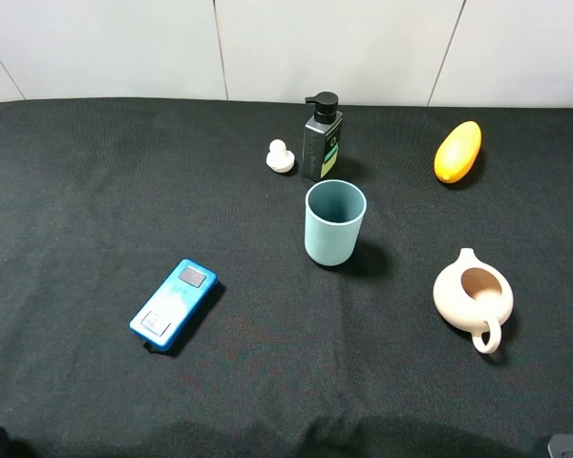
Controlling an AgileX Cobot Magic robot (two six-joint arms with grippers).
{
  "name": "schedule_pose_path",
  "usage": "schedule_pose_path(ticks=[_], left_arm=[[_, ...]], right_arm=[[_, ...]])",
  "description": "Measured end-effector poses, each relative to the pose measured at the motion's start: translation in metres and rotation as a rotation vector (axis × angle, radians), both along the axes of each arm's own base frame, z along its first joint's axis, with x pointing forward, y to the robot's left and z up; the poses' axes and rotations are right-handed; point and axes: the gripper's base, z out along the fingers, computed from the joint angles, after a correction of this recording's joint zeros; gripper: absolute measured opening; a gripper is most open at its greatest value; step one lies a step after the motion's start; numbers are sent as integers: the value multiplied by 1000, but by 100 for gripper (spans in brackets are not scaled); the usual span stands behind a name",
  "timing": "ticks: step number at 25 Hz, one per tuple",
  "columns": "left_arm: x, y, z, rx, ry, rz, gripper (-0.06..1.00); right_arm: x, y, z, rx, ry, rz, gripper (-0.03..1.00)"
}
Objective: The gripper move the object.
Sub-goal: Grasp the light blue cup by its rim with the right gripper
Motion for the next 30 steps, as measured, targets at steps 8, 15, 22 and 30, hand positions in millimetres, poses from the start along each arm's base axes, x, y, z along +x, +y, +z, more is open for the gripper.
schedule_pose_path(ticks=[8, 15, 22, 30], left_arm=[[0, 0, 0, 0, 0, 0, 99], [0, 0, 0, 0, 0, 0, 99], [0, 0, 0, 0, 0, 0, 99], [0, 0, 0, 0, 0, 0, 99]], right_arm=[[0, 0, 0, 0, 0, 0, 69], [0, 0, 0, 0, 0, 0, 69], [0, 2, 0, 17, 1, 11, 69], [20, 6, 22, 41, 95, 29, 69]])
